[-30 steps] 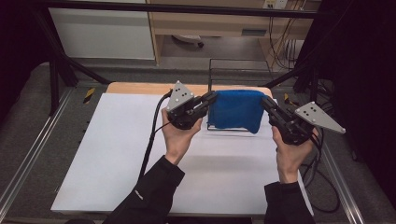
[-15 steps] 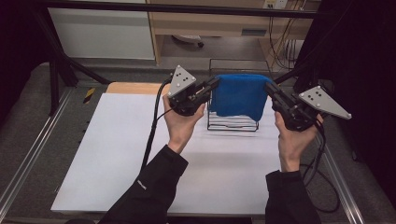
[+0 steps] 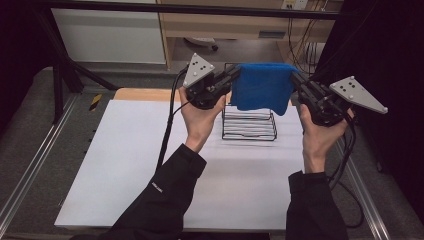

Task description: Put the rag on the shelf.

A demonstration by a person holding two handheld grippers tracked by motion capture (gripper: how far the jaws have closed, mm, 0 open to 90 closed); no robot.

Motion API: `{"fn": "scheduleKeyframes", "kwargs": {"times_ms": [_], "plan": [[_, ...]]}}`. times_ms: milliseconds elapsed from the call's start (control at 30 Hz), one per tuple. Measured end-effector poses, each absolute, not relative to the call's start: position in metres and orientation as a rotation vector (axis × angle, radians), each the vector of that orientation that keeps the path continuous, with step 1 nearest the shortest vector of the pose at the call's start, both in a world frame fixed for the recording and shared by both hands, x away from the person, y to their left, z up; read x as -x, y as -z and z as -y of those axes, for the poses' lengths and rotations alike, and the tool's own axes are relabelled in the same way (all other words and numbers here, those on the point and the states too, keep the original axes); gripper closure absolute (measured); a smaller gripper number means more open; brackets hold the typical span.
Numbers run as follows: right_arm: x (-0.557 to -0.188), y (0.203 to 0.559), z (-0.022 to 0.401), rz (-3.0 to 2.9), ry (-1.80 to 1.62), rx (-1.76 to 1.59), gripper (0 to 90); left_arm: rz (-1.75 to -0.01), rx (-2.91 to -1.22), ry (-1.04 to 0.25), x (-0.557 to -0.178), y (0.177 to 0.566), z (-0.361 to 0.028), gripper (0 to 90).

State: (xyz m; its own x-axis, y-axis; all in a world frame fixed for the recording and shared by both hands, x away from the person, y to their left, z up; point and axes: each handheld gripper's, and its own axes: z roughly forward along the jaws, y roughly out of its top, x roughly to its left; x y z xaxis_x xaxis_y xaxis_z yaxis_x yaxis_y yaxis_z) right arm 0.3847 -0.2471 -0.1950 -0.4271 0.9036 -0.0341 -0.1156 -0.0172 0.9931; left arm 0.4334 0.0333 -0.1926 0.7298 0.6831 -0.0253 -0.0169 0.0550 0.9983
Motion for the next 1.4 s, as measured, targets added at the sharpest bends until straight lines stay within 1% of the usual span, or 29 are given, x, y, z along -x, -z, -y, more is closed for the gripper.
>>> {"fn": "scheduleKeyframes", "kwargs": {"times_ms": [367, 700, 1133, 1267, 1400], "plan": [[-0.399, 0.173, 0.248, -1.433, -1.542, -0.849, 86.0, -0.578, -1.421, -0.622, -0.443, 0.167, -0.031, 84.3], [-0.415, 0.156, 0.250, -1.434, -1.518, -0.846, 86.0, -0.570, -1.427, -0.657, -0.451, 0.151, -0.027, 84.3], [-0.439, 0.145, 0.254, -1.430, -1.500, -0.844, 85.9, -0.591, -1.412, -0.653, -0.474, 0.139, -0.021, 84.3], [-0.451, 0.146, 0.255, -1.433, -1.498, -0.853, 85.9, -0.588, -1.418, -0.688, -0.482, 0.140, -0.019, 84.3], [-0.462, 0.149, 0.255, -1.437, -1.492, -0.857, 85.9, -0.612, -1.416, -0.681, -0.493, 0.146, -0.017, 84.3]]}}
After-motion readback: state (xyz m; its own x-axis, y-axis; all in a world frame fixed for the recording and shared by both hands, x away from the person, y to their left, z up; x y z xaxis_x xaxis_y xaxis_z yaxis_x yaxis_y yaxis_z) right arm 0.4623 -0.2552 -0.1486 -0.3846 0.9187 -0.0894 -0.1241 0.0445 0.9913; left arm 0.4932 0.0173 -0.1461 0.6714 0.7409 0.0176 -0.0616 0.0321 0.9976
